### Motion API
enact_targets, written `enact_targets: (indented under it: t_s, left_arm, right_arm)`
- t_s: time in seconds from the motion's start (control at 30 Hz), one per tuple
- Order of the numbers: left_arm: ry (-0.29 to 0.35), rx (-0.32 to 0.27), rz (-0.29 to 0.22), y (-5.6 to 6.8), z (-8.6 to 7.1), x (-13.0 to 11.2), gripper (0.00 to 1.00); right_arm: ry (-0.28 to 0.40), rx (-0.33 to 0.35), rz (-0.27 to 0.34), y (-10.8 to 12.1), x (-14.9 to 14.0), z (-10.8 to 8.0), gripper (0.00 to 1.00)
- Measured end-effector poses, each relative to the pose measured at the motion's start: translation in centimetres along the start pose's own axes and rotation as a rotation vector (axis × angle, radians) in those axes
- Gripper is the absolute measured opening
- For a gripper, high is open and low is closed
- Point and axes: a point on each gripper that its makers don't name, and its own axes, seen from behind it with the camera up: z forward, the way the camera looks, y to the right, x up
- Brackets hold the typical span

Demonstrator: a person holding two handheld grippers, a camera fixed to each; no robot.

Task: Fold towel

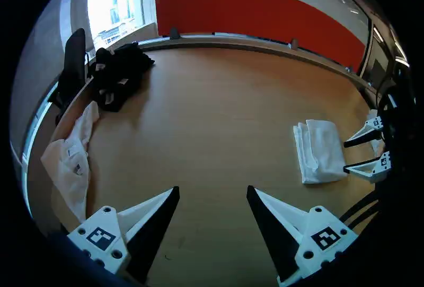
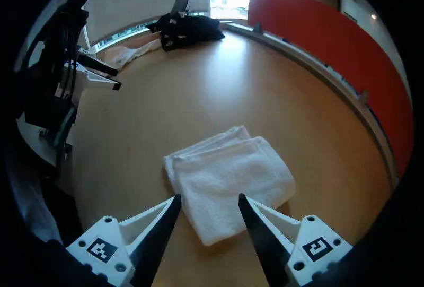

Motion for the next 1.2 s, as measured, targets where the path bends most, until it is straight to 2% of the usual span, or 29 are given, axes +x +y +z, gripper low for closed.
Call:
enact_targets:
  t_s: [0.3, 0.6, 0.87, 1.1, 1.2]
  left_arm:
    - [0.0, -0.005, 0.008, 0.4, 0.1, 0.1, 0.94]
    - [-0.001, -0.006, 0.011, 0.5, 0.1, 0.1, 0.94]
    - [-0.002, -0.012, 0.011, 0.8, 0.1, 0.0, 0.94]
    - [-0.001, -0.012, 0.013, 0.8, 0.1, 0.1, 0.94]
    - [0.0, -0.013, 0.012, 0.8, 0.1, 0.1, 0.94]
  right_arm:
    - [-0.032, -0.025, 0.045, 0.2, -2.7, -0.4, 0.83]
    - [-0.069, -0.031, 0.064, -0.1, -5.1, -0.6, 0.83]
    - [-0.1, -0.05, 0.1, -0.1, -7.1, -0.2, 0.66]
    - [-0.101, -0.048, 0.118, -0.3, -7.4, -0.1, 0.63]
    - [-0.103, -0.05, 0.116, -0.4, -7.4, 0.0, 0.58]
